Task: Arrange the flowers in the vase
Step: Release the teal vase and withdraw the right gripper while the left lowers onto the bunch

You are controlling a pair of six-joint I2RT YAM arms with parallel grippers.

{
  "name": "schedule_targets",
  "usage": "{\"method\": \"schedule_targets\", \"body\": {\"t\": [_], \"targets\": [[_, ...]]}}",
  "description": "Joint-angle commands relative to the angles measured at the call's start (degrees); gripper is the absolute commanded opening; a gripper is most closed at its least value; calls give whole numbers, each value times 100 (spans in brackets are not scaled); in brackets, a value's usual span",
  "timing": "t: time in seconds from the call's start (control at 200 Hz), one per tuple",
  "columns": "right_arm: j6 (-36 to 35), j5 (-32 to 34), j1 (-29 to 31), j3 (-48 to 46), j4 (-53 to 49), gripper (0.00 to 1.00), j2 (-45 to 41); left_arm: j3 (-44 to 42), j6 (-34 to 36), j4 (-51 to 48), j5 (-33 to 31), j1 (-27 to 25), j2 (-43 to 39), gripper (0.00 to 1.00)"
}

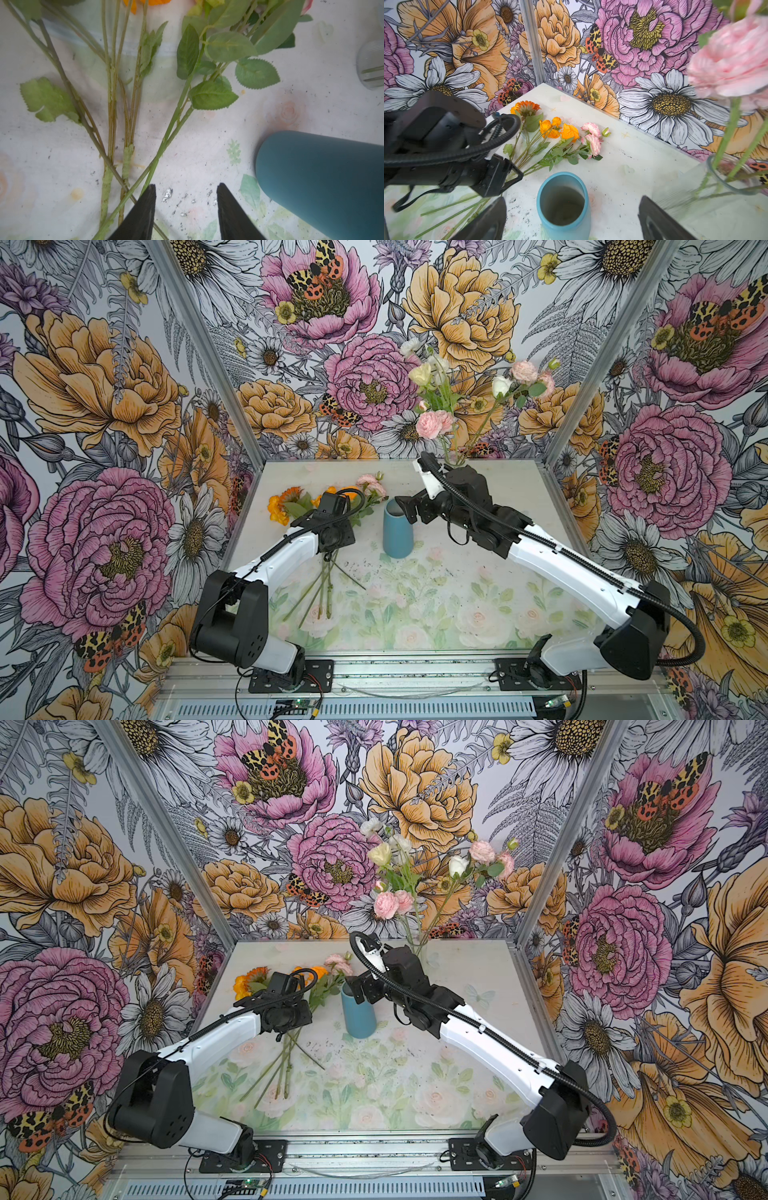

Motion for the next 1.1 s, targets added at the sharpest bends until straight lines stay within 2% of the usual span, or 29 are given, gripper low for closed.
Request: {"method": "schedule_targets", "body": {"t": [0.0,0.14,0.235,0.435,0.901,1.031,1.091], "targets": [[454,-817,-25,-470,-594,100,-502,367,468,-103,-80,175,433,42],[473,-1480,244,-1186,-728,99,-1106,622,635,-103,143,294,848,35],[598,-1450,515,-1461,-754,100,-1272,784,696,-123,246,355,1114,31],[678,-1157,1034,-1574,-732,100,-1092,955,762,-129,239,381,1416,31],[641,-961,1048,-1582,-670,100,-909,1056,904,-120,129,447,1713,27],[671,-969,1047,-1591,-661,100,-872,1110,949,-114,164,453,1731,22],[675,-954,1046,-1591,-663,99,-874,1148,970,-112,208,458,2001,21]]}}
